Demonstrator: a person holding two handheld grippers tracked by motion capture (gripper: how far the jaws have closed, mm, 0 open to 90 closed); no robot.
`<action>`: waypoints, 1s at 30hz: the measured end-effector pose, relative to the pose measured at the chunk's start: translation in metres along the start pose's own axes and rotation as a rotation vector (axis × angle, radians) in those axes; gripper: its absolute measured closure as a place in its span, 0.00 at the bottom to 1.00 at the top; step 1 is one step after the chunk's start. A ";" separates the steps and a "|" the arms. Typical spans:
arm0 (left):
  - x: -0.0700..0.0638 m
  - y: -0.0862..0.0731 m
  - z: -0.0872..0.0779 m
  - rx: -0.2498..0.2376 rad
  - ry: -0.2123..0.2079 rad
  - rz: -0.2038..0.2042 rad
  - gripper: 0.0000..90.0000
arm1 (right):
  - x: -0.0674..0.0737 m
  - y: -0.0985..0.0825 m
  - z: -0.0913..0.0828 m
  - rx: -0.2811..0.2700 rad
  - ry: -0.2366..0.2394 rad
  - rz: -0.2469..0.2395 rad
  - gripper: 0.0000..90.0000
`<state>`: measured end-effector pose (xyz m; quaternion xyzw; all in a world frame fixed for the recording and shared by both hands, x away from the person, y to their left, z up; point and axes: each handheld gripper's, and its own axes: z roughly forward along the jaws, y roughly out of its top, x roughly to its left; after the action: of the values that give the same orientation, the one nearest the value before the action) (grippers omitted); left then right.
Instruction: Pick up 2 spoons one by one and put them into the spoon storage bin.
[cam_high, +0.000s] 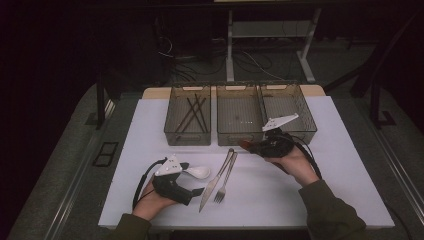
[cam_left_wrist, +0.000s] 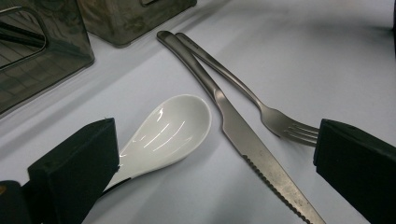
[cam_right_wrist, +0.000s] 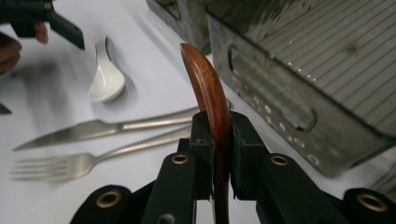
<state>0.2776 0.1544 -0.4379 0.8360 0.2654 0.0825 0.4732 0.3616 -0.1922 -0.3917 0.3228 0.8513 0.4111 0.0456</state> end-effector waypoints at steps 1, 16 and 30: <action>0.000 0.000 0.000 -0.001 0.000 -0.002 0.00 | 0.000 0.002 0.000 -0.005 0.002 0.001 0.89; 0.000 0.000 0.000 -0.004 -0.004 -0.003 0.00 | -0.007 0.045 0.001 -0.047 -0.034 -0.009 0.89; 0.000 0.001 0.000 -0.004 -0.010 0.001 0.00 | -0.027 0.098 0.014 -0.074 -0.064 0.018 0.90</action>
<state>0.2778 0.1539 -0.4372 0.8355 0.2625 0.0789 0.4763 0.4374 -0.1544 -0.3343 0.3418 0.8306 0.4322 0.0810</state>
